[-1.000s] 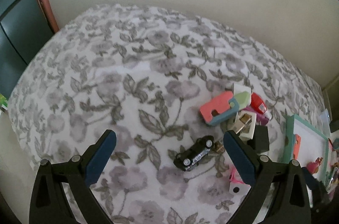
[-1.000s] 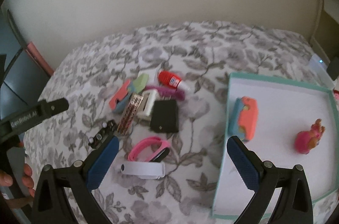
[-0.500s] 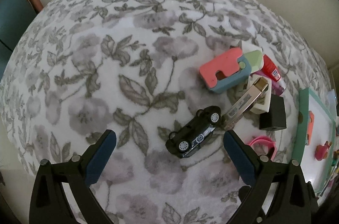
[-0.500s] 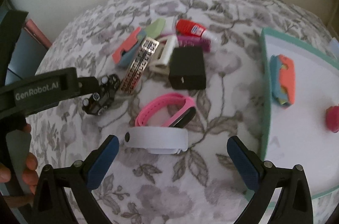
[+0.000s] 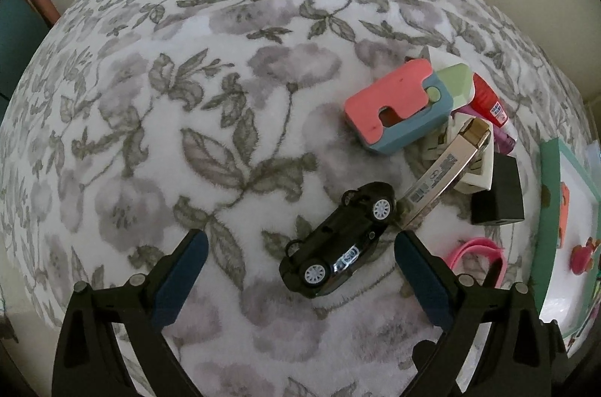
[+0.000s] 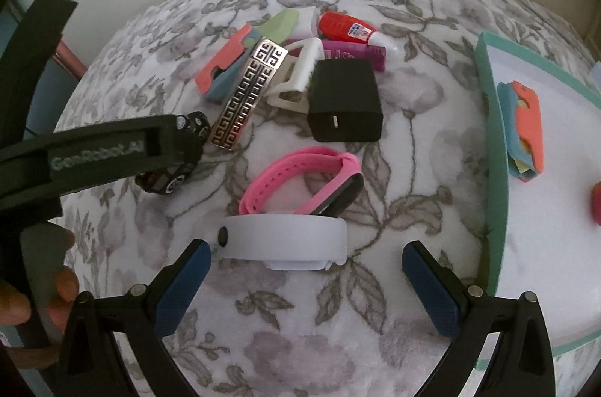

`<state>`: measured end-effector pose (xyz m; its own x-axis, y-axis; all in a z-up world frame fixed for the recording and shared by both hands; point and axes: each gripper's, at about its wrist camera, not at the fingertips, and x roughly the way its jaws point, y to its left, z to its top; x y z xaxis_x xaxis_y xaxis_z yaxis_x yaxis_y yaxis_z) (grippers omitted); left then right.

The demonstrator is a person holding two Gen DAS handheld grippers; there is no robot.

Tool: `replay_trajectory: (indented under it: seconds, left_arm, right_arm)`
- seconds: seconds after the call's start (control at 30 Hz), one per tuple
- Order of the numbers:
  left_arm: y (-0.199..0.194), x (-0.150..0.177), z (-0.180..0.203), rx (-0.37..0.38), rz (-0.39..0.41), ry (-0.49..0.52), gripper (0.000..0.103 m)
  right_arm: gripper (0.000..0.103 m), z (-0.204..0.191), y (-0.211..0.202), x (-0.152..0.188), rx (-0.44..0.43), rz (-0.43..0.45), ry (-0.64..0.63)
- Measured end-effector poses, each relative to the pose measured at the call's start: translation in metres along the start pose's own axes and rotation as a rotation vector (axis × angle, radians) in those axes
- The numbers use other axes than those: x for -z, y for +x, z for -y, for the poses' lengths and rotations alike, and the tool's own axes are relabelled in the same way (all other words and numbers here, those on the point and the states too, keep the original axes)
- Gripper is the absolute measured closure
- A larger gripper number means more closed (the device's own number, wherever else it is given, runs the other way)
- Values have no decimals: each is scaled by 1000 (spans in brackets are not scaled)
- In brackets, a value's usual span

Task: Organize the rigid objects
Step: 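Grasp the black toy car with the left tool while the right tool grasps the white band, then carry the car with the left tool while the right tool carries the white band to the tray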

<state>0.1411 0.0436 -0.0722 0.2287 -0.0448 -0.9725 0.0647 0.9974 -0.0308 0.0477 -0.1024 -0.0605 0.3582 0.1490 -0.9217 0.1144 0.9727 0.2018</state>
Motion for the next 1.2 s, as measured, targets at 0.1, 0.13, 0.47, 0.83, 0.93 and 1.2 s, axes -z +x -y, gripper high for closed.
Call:
replay_trajectory:
  seconds: [0.1, 0.13, 0.47, 0.83, 0.93, 1.2]
  left_arm:
    - [3, -1, 9, 1, 4, 27, 18]
    - [5, -2, 14, 4, 3, 38, 20]
    - [11, 1, 41, 32, -13, 107, 67]
    - [1, 7, 42, 43, -6, 129, 71]
    - [-7, 11, 42, 48, 3, 126, 72]
    - [-26, 15, 41, 37, 24, 137, 72]
  right_arm:
    - [6, 0, -1, 0, 5, 8, 2]
    - [12, -1, 0, -1, 5, 9, 4]
    - [35, -3, -2, 1, -64, 4, 4]
    - [37, 3, -5, 5, -87, -41, 20]
    - [37, 5, -9, 7, -92, -45, 26]
    - [37, 12, -29, 10, -113, -20, 39]
